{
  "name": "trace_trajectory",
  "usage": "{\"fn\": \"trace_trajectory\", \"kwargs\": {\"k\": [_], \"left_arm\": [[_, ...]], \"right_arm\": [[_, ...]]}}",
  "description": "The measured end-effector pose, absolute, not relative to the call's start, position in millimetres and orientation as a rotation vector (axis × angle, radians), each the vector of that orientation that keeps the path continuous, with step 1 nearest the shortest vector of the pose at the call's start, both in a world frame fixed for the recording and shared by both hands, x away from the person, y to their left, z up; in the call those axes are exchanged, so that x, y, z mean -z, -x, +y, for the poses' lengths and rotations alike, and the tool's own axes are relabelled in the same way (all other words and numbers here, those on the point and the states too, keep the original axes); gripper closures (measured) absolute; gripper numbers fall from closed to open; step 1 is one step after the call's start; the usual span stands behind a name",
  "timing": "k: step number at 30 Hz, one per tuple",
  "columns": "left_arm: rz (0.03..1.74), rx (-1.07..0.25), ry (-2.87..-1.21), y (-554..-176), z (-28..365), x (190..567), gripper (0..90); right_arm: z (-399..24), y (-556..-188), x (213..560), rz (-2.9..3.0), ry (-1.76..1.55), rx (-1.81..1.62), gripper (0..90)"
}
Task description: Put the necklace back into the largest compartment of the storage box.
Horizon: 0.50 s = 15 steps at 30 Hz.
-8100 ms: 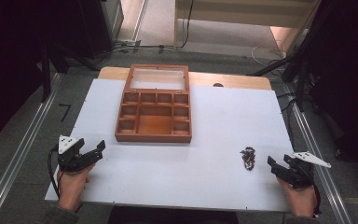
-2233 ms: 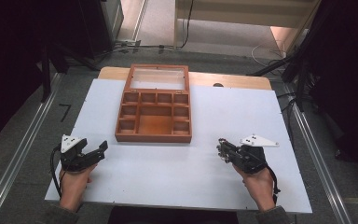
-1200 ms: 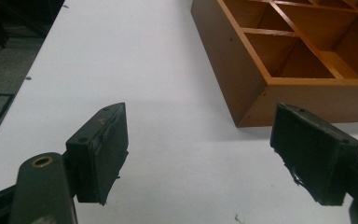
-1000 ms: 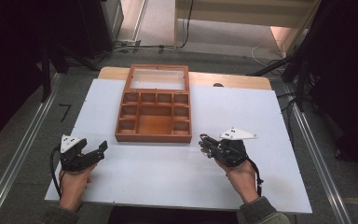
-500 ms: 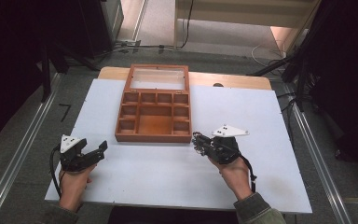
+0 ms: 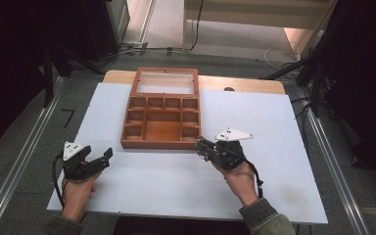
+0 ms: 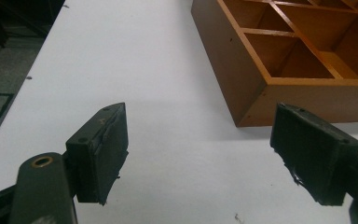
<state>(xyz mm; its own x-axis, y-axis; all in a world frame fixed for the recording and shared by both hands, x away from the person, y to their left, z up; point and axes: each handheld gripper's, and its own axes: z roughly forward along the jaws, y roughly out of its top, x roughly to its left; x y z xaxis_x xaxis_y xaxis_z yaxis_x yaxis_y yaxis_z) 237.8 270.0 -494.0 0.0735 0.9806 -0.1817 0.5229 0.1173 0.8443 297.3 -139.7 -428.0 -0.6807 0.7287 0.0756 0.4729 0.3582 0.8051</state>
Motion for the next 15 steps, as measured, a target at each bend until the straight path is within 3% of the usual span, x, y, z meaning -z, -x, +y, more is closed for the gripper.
{"fn": "trace_trajectory", "kwargs": {"k": [15], "left_arm": [[1.563,-0.692,-1.518,-237.3,270.2,493.9,19.4]], "right_arm": [[-125.5,-303.2,425.8,2.339,-1.046,-1.252,78.1]]}}
